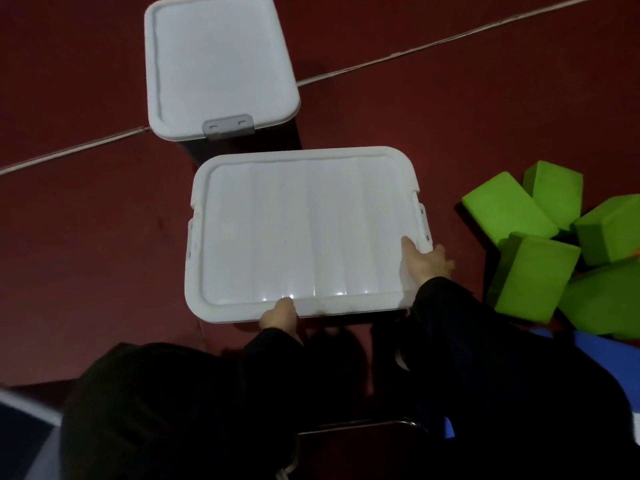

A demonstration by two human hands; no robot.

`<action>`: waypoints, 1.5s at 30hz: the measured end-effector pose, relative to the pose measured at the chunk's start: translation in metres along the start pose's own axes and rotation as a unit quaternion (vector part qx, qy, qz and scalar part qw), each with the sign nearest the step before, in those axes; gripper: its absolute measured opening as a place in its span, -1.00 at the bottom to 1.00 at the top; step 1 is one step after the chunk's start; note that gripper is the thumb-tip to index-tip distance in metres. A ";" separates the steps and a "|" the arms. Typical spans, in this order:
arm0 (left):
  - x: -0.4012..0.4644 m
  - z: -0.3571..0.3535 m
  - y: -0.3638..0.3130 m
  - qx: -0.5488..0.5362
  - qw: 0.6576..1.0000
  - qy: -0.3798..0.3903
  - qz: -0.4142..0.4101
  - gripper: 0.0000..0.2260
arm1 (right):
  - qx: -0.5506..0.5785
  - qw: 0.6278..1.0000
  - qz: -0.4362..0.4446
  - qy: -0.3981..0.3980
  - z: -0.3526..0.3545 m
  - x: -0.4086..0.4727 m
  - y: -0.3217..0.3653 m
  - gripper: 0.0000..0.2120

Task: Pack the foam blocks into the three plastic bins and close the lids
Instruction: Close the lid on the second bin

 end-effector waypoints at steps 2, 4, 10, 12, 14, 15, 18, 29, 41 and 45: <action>0.010 0.021 -0.023 0.098 0.993 -0.056 -0.029 -0.24 | 0.071 0.997 -0.009 0.017 0.001 -0.003 -0.006 -0.14; -0.015 0.048 -0.065 0.159 0.970 -0.177 -0.053 -0.11 | 0.126 0.992 -0.005 0.032 0.002 -0.007 -0.005 -0.24; 0.031 0.091 -0.153 0.186 0.952 -0.198 -0.139 -0.26 | 0.221 0.968 0.006 0.116 0.002 0.009 0.005 -0.64; 0.037 0.088 -0.161 0.209 0.950 -0.182 -0.147 -0.22 | 0.189 0.971 0.004 0.149 0.004 0.022 0.005 -0.71; 0.006 0.074 -0.168 0.279 0.924 -0.186 -0.181 -0.35 | 0.154 0.976 -0.006 0.155 0.006 0.027 0.003 -0.66; -0.002 0.072 -0.170 0.285 0.917 -0.202 -0.190 -0.40 | 0.164 0.975 -0.014 0.151 0.005 0.026 0.002 -0.54; 0.010 0.072 -0.171 0.267 0.921 -0.185 -0.214 -0.42 | 0.220 0.970 -0.038 0.098 0.006 0.034 -0.003 -0.37; 0.069 0.094 -0.174 0.136 0.970 -0.129 -0.158 -0.62 | 0.267 0.959 0.088 -0.027 -0.002 0.028 0.001 -0.62; 0.035 0.085 -0.173 0.260 0.885 -0.230 -0.309 -0.59 | 0.048 0.966 0.204 -0.152 -0.004 0.028 0.004 -0.82; 0.013 0.077 -0.173 0.470 0.755 -0.282 -0.360 -0.84 | -0.085 0.945 0.255 -0.184 -0.006 0.020 0.003 -0.80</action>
Point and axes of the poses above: each hand's wrist, its own x-axis towards the middle knuckle, its own z-axis out of the back of the hand, y = z × x, the point moved 3 cm from there along x, towards the middle knuckle, and after that the axes turned 2 degrees about y, right-handed, at the moved point
